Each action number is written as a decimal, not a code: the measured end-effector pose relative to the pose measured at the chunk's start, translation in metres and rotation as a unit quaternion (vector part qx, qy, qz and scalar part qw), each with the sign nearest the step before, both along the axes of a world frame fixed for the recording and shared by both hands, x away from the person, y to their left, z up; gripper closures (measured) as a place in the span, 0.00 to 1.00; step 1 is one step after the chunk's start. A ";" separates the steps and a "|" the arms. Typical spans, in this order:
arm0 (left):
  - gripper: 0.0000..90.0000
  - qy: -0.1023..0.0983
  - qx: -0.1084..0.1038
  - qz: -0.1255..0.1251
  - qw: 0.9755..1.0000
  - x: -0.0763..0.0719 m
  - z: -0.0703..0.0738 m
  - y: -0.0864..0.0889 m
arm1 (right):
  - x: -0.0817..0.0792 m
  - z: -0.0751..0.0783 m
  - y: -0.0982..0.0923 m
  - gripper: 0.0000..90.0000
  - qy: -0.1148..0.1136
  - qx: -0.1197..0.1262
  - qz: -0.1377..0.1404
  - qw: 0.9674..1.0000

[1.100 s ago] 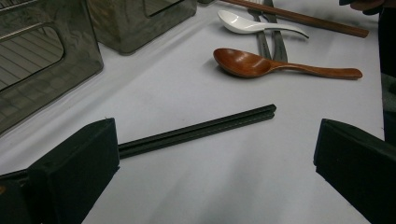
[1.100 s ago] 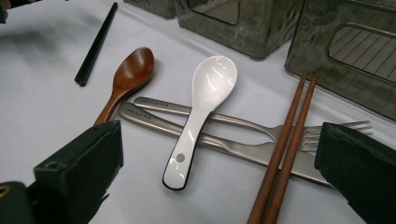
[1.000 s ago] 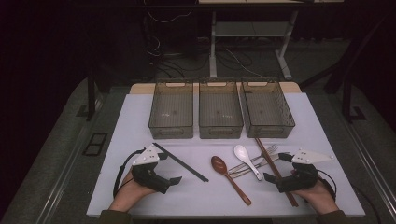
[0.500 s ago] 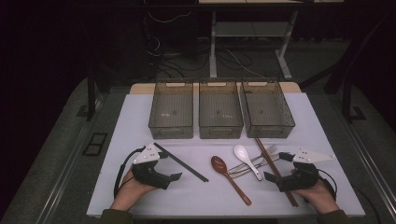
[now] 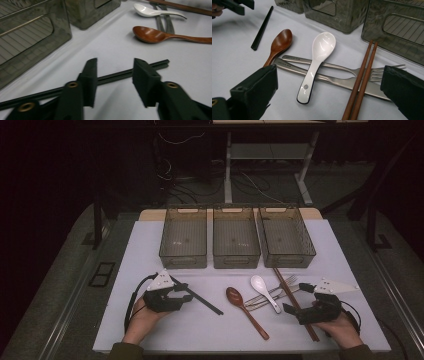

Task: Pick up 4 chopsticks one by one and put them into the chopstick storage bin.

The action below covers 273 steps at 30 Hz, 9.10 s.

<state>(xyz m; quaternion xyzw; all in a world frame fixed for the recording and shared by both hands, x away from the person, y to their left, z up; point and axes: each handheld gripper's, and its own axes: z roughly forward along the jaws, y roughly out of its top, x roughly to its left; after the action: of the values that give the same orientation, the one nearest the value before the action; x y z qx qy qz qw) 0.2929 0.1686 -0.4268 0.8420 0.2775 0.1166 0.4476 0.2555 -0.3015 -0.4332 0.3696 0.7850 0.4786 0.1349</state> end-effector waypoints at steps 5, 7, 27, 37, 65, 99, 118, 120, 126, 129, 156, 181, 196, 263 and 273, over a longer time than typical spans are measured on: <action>0.81 0.006 0.009 0.023 1.000 0.010 -0.001 0.004 | 0.000 0.000 0.001 0.01 0.002 -0.001 -0.001 1.000; 0.91 0.009 0.015 0.033 0.999 0.017 -0.001 0.005 | 0.000 0.000 0.001 0.01 0.001 -0.002 -0.002 1.000; 0.99 0.030 0.083 0.108 0.990 0.066 -0.013 0.021 | 0.000 -0.001 -0.001 0.01 0.002 -0.006 -0.006 1.000; 0.99 0.031 0.086 0.138 0.986 0.075 -0.014 0.037 | 0.000 -0.002 -0.001 0.01 0.002 -0.008 -0.007 1.000; 0.99 0.033 0.130 0.144 0.981 0.077 -0.015 0.041 | 0.000 -0.002 -0.002 0.01 0.002 -0.008 -0.008 1.000; 0.99 0.048 0.150 0.133 0.978 0.062 -0.010 0.054 | 0.000 -0.001 -0.004 0.01 0.002 -0.007 -0.011 1.000; 0.99 0.054 0.163 0.130 0.977 0.050 -0.008 0.059 | -0.001 -0.001 -0.004 0.01 0.004 -0.006 -0.011 1.000; 0.99 0.054 0.164 0.128 0.977 0.049 -0.008 0.059 | -0.001 -0.001 -0.004 0.01 0.004 -0.006 -0.011 1.000; 0.99 0.050 0.169 0.117 0.977 0.048 -0.008 0.055 | 0.000 -0.001 -0.004 0.01 0.004 -0.007 -0.011 1.000; 0.99 0.053 0.170 0.116 0.977 0.046 -0.007 0.053 | 0.000 -0.001 -0.005 0.01 0.004 -0.006 -0.012 1.000; 0.99 0.064 0.175 0.098 0.978 0.018 -0.005 0.059 | 0.000 -0.001 -0.005 0.01 0.005 -0.006 -0.013 1.000; 0.99 0.074 0.184 0.094 0.976 -0.014 -0.002 0.064 | 0.001 -0.001 -0.005 0.01 0.004 -0.006 -0.014 1.000; 0.99 0.080 0.179 0.098 0.976 -0.027 0.000 0.073 | 0.001 -0.001 -0.004 0.01 0.004 -0.007 -0.013 1.000; 0.92 0.041 0.093 -0.236 0.966 -0.030 -0.018 -0.086 | 0.001 -0.002 -0.004 0.01 0.008 -0.011 -0.013 1.000; 0.93 0.040 0.088 -0.204 0.974 -0.015 -0.015 -0.086 | 0.001 -0.003 -0.004 0.01 0.007 -0.012 -0.013 1.000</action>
<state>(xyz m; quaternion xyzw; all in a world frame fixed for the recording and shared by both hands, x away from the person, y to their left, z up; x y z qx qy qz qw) 0.2775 0.0829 -0.4417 0.9211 0.1059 0.0128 0.3745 0.2562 -0.3055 -0.4360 0.3813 0.7865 0.4652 0.1401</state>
